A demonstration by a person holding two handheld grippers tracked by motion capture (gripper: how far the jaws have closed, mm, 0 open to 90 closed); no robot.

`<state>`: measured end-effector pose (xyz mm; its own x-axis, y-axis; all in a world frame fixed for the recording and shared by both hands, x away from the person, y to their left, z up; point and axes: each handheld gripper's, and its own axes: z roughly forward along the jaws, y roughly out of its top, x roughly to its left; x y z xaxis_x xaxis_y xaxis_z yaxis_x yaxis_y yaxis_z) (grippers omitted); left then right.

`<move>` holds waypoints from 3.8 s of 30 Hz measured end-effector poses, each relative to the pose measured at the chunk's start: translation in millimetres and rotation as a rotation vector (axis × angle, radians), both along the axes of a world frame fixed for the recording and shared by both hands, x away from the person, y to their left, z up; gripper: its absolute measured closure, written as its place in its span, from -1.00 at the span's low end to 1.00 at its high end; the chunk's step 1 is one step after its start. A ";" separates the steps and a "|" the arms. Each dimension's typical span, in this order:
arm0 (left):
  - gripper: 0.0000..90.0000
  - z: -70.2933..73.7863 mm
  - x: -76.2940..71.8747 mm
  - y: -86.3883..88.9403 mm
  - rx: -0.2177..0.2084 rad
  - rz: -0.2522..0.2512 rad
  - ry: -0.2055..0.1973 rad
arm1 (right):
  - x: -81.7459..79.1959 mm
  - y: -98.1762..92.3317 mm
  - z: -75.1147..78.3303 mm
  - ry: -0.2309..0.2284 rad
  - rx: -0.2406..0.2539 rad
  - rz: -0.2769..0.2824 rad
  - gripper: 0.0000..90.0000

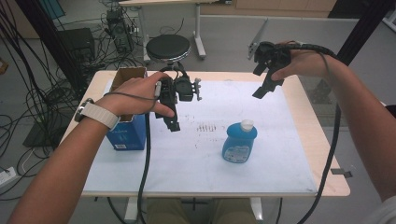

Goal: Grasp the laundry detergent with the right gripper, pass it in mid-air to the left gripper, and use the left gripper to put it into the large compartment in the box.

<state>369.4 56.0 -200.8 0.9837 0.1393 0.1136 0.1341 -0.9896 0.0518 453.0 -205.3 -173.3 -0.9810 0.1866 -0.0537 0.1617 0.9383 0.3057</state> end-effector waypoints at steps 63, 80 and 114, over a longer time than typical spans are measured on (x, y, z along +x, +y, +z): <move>-0.74 -18.8 -0.5 -3.8 -0.039 0.009 0.010 | -75.6 -38.6 -38.1 0.022 0.159 0.049 -0.90; -0.74 -23.7 -0.4 -7.9 -0.051 0.004 0.010 | -86.1 -42.6 -65.1 0.005 0.230 0.036 -0.91; -0.74 -32.8 1.9 -11.7 -0.080 0.007 0.012 | -95.6 -55.7 -122.0 -0.025 0.373 -0.035 -0.90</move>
